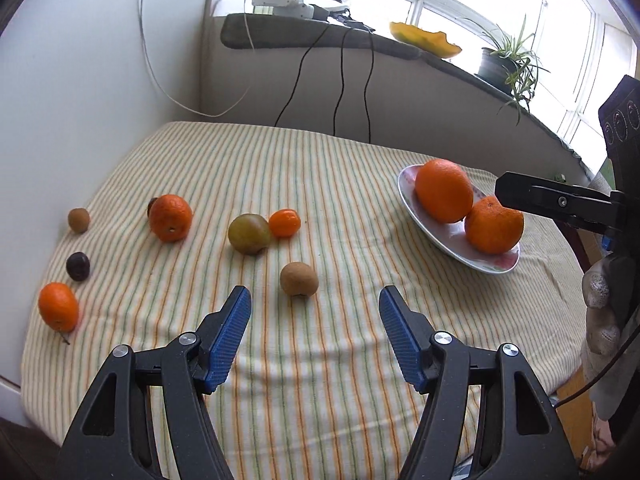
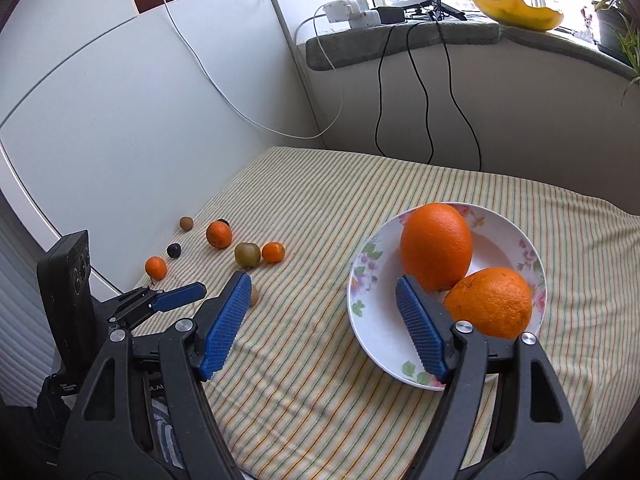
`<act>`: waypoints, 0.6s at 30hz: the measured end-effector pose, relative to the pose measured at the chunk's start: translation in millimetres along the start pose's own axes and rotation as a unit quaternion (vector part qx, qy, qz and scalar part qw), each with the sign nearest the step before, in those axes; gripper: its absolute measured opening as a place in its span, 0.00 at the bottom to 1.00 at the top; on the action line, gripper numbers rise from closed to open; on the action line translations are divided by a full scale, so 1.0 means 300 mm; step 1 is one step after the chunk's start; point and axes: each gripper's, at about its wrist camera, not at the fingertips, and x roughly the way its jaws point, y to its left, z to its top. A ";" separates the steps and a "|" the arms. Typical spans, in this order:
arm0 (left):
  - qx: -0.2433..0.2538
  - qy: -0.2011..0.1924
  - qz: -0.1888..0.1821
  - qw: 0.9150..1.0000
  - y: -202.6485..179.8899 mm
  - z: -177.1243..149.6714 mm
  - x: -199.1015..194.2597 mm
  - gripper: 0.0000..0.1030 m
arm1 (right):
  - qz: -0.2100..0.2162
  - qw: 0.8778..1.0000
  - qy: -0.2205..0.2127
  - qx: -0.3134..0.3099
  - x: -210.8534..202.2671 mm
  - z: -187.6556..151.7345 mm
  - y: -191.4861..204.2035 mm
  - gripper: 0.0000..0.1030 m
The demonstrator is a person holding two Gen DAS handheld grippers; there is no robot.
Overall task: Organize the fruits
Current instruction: 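Open both grippers to release the orange and lift away from the plate, then move both tools back toward the remaining small fruits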
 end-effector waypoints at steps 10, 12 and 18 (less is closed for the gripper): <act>-0.090 -0.033 0.077 0.992 0.261 -0.054 -0.101 0.64 | 0.033 0.998 0.056 -0.025 0.179 -0.044 0.129 0.67; -0.107 -0.037 0.096 0.989 0.315 -0.062 -0.116 0.63 | 0.032 0.997 0.065 -0.038 0.215 -0.053 0.158 0.63; -0.135 -0.038 0.132 0.981 0.438 -0.069 -0.119 0.56 | 0.027 0.993 0.086 -0.075 0.312 -0.065 0.233 0.51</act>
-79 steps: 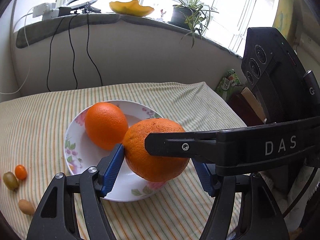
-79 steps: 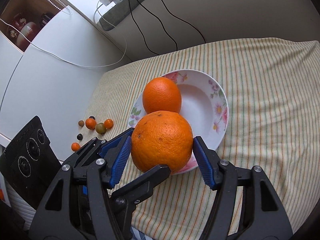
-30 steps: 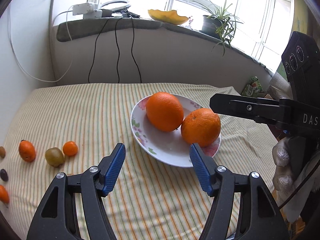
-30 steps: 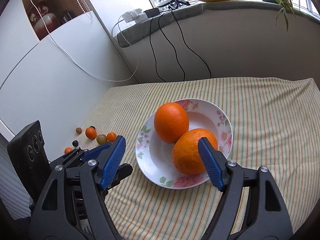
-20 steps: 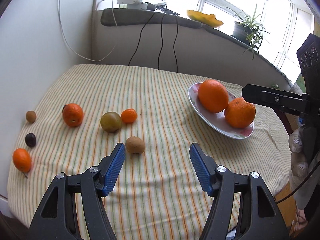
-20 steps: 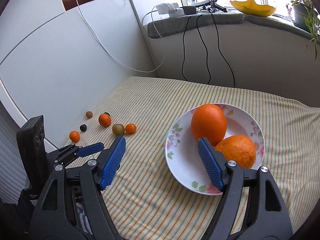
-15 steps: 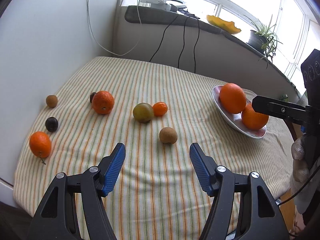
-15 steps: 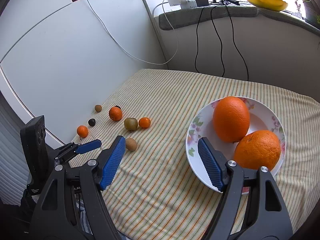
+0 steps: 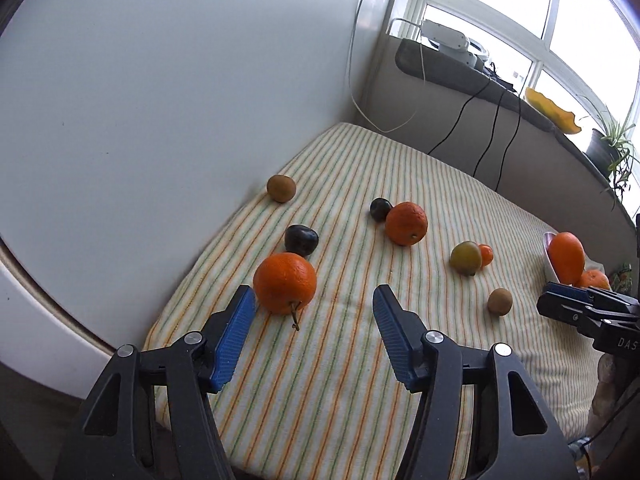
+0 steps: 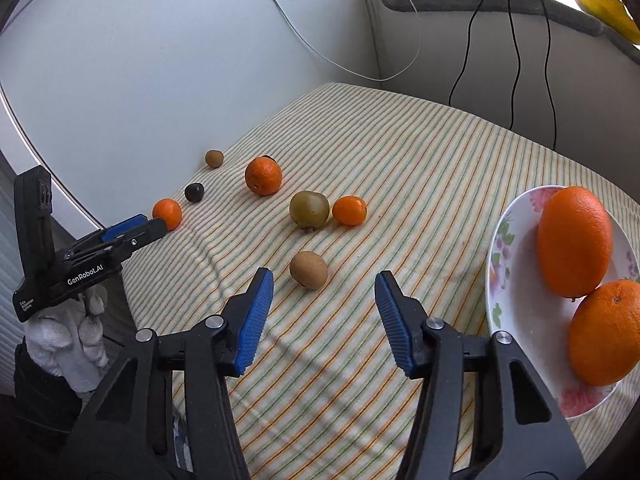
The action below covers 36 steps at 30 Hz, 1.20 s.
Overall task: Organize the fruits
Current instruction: 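Move both tools back toward the remaining small fruits, then close the right gripper on the brown kiwi while the left gripper grasps a mandarin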
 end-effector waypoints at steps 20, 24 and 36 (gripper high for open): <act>0.001 0.022 0.008 1.000 0.031 0.008 0.101 0.41 | -0.019 0.999 0.030 -0.022 0.161 0.015 0.044 0.35; 0.001 0.022 0.010 1.000 0.038 0.006 0.101 0.36 | -0.014 0.999 0.036 -0.024 0.180 0.016 0.045 0.31; 0.000 0.015 0.003 1.000 0.037 0.005 0.081 0.35 | -0.014 0.999 0.025 -0.029 0.161 0.010 0.062 0.27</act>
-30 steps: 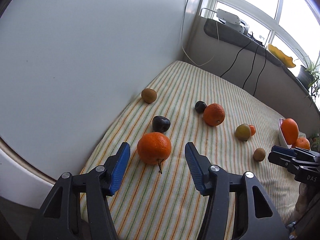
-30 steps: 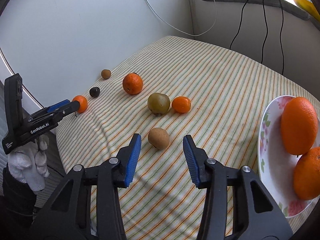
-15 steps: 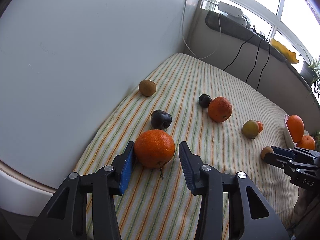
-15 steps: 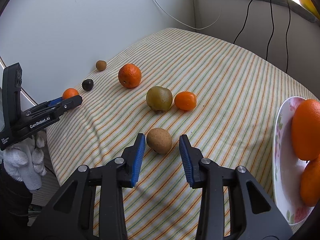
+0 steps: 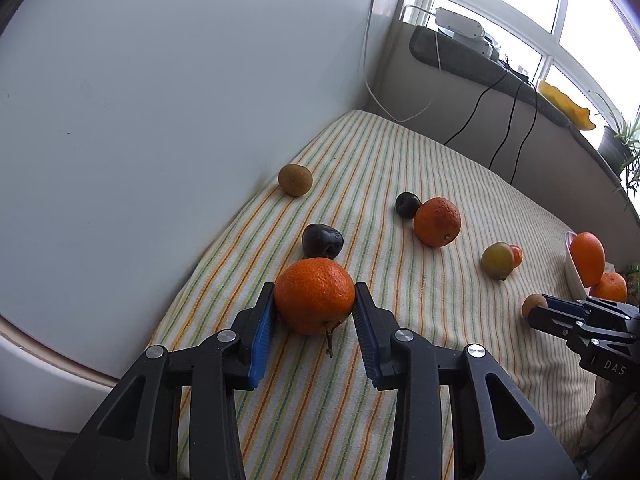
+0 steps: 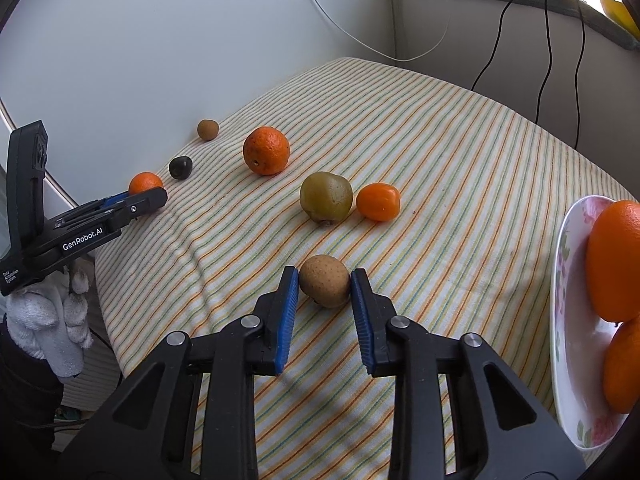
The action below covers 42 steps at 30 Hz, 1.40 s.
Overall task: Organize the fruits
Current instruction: 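Close the right gripper on the brown kiwi while the left gripper grasps a mandarin, then carry the kiwi in the right gripper and mandarin in the left over the plate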
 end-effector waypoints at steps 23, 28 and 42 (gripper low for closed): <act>0.060 -0.010 -0.113 0.992 -0.293 0.030 -0.078 0.35 | -0.035 0.996 -0.070 0.037 -0.267 -0.075 -0.093 0.27; 0.085 -0.008 -0.146 0.986 -0.401 0.030 -0.078 0.35 | -0.061 0.993 -0.089 0.058 -0.332 -0.098 -0.155 0.27; 0.140 0.006 -0.211 0.967 -0.660 0.038 -0.035 0.35 | -0.102 0.984 -0.102 0.106 -0.432 -0.178 -0.291 0.27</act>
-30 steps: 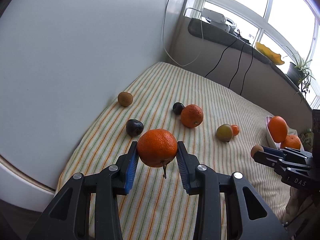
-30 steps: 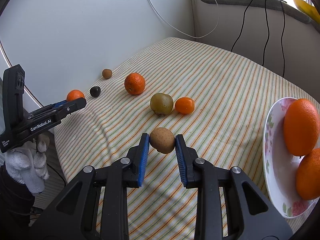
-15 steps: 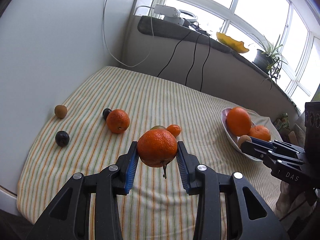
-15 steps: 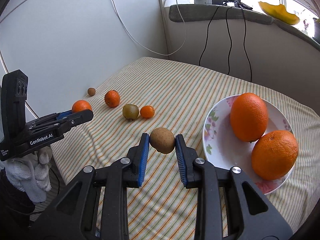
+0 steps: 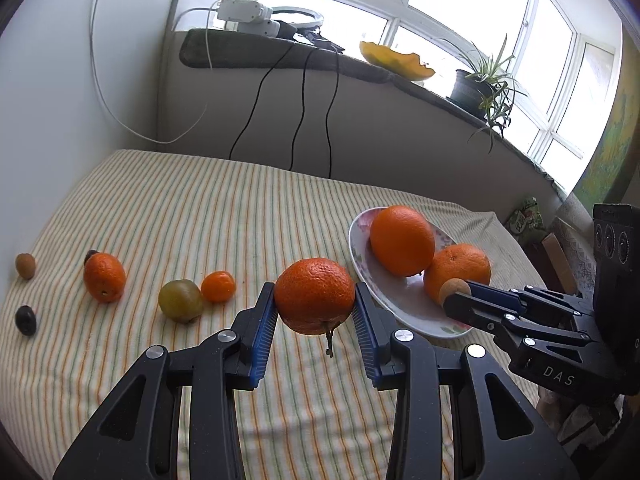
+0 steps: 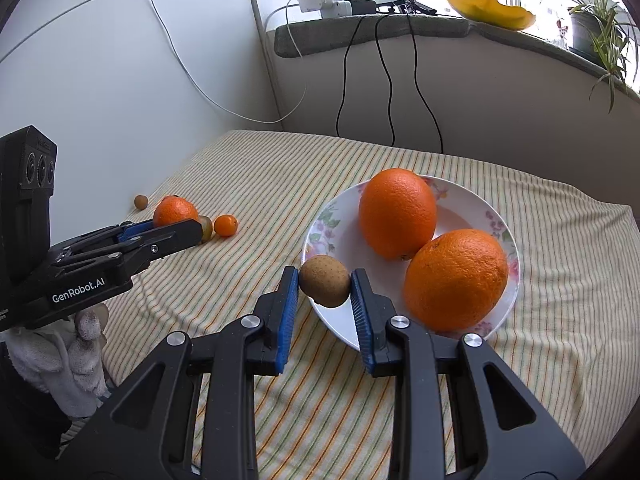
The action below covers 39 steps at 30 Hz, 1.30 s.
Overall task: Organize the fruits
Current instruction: 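Carry the kiwi in the right gripper and mandarin in the left over the plate, then open the left gripper to drop the mandarin while the right gripper releases the kiwi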
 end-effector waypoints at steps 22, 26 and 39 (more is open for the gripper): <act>0.041 0.028 -0.029 0.998 -0.150 0.055 0.167 0.35 | -0.005 1.000 0.009 0.017 0.026 -0.018 -0.066 0.27; 0.044 0.033 -0.031 0.998 -0.159 0.054 0.184 0.35 | -0.006 1.000 0.012 0.017 0.034 -0.016 -0.067 0.27; 0.046 0.039 -0.034 0.998 -0.165 0.061 0.193 0.35 | -0.009 1.000 0.023 0.013 0.061 -0.010 -0.070 0.27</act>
